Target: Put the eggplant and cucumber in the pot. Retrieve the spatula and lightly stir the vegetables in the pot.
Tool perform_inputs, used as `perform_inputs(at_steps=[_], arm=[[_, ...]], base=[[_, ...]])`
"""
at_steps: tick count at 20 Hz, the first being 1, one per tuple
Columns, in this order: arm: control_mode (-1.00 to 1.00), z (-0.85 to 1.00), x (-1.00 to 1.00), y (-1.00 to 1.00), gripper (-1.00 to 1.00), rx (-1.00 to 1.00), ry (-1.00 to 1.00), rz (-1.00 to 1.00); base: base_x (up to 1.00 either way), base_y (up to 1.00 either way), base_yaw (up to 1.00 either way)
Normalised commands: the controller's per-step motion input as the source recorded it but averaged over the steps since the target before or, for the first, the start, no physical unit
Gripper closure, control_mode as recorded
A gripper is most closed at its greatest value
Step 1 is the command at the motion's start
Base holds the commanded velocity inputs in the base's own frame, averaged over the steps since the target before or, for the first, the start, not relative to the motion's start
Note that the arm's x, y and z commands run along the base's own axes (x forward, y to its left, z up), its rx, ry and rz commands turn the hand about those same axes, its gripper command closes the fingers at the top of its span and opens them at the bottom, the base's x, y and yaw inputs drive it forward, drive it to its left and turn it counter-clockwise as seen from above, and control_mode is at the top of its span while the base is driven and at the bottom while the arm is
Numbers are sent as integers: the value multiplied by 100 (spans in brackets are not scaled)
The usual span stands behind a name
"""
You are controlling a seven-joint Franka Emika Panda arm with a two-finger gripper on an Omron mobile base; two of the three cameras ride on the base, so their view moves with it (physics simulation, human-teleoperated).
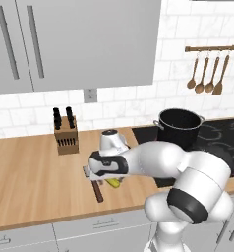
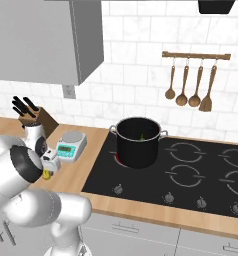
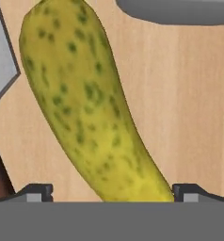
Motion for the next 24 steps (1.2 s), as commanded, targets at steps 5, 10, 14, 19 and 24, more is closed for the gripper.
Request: perform_inputs(at_steps=[5, 10, 14, 19, 24], arm=[[-100, -19, 22, 1, -100, -3, 0, -3], [-100, -31, 5, 22, 100, -6, 0, 0], [-100, -23, -5, 22, 100, -8, -5, 0], [-100, 49, -53, -10, 100, -1, -25, -1], [-100, 100, -60, -65, 100, 7, -18, -9]], base=[[0, 0, 0], [0, 0, 0], [0, 0, 0], [0, 0, 0], [0, 0, 0]])
